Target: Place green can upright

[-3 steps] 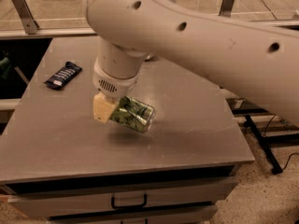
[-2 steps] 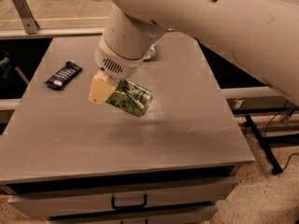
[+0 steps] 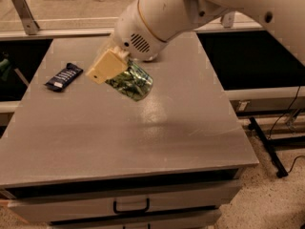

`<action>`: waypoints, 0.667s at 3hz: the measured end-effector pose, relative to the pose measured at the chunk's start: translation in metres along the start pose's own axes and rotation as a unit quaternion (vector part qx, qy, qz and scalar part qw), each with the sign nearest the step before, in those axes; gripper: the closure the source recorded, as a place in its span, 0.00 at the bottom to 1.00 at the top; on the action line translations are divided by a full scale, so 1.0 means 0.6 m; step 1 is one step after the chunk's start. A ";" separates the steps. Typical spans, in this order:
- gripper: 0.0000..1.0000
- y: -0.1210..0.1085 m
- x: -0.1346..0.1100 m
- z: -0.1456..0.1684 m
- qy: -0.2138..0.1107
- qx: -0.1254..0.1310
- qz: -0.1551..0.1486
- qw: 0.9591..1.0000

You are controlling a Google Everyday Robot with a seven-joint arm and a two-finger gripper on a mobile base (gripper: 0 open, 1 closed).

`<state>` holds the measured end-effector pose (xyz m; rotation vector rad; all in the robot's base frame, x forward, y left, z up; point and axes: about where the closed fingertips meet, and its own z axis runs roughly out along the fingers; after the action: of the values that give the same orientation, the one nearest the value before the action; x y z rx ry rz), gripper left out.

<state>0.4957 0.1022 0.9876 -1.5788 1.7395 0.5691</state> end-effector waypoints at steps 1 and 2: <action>1.00 0.004 -0.002 -0.026 -0.086 -0.021 -0.011 0.996; 1.00 0.009 0.011 -0.045 -0.175 -0.038 -0.026 0.983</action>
Offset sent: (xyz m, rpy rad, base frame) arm -0.0194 -0.0522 0.0113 0.5217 -0.2115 0.3031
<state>0.4846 0.0789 0.9993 -1.4667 1.4242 0.8413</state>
